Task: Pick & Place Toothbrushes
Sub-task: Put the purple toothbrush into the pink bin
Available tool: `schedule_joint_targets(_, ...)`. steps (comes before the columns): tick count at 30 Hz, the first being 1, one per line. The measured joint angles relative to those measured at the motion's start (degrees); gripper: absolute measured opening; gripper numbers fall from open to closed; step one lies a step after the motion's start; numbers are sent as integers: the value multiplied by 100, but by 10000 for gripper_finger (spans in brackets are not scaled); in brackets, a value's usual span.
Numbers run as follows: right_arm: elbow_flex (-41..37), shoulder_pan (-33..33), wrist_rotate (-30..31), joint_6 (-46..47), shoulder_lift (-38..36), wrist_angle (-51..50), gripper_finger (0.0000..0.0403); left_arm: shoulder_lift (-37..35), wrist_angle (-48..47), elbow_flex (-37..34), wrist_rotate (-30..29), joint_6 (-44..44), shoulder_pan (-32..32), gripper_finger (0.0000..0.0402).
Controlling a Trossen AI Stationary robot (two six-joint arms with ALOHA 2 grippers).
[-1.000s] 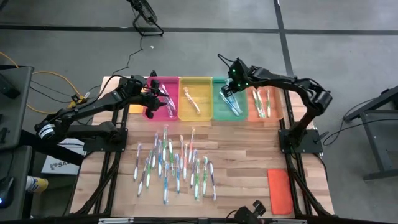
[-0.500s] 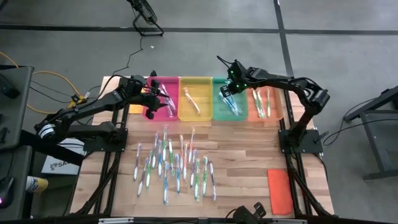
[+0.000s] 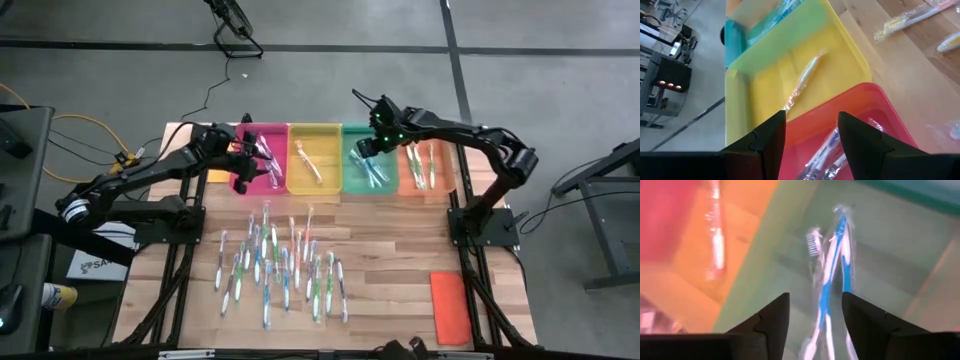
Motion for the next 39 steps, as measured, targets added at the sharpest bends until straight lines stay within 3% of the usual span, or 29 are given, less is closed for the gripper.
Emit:
schedule_joint_targets(8, 0, 741, 124, 398, -753, -418, 176, -2, 47, -64, -2, 13, 0, 175)
schedule_joint_targets(18, 0, 2725, 914, 1603, -996, -1019, 164, -2, 60, -66, 24, 13, 0, 175)
schedule_joint_targets(30, 0, 4732, 1854, 3466, -996, -938, 164, -2, 60, -66, 37, 2, 0, 175)
schedule_joint_targets(39, 0, 5626, 2253, 3918, -646, 35, 164, -2, 58, -69, 339, -4, 0, 175)
